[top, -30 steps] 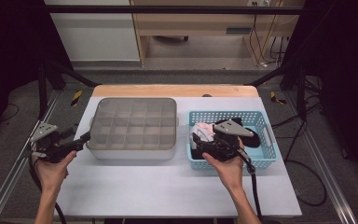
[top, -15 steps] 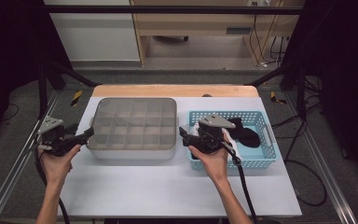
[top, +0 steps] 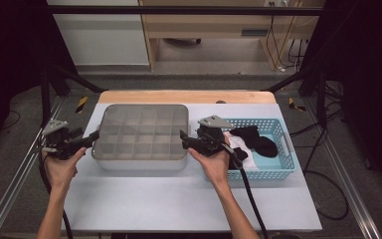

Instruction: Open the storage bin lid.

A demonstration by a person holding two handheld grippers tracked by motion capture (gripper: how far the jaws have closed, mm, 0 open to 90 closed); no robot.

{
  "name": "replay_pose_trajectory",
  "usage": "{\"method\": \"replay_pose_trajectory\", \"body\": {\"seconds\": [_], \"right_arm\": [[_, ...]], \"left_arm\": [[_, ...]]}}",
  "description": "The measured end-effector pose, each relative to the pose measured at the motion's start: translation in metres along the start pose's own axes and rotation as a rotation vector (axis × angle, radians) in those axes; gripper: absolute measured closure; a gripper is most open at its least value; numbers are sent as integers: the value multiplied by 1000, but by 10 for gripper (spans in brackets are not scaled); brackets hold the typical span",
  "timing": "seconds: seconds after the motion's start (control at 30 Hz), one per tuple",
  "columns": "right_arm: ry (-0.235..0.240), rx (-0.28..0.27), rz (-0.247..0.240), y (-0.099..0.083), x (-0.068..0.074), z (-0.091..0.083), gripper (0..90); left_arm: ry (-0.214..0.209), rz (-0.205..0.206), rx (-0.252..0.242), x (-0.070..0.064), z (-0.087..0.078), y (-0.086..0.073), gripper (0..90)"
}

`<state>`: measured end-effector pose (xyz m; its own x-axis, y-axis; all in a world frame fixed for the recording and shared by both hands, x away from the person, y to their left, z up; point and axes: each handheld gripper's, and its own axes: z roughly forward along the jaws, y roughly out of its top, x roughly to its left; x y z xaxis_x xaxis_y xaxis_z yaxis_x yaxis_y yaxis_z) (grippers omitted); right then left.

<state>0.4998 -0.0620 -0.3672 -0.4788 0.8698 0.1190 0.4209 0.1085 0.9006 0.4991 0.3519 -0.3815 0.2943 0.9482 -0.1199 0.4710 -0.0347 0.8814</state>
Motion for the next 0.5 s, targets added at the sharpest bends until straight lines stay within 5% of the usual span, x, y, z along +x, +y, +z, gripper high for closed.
{"method": "replay_pose_trajectory", "body": {"seconds": [0.5], "right_arm": [[-14, 41, 18, 3, 2, 43, 306]], "left_arm": [[24, -13, 48, 12, 27, -1, 300]]}}
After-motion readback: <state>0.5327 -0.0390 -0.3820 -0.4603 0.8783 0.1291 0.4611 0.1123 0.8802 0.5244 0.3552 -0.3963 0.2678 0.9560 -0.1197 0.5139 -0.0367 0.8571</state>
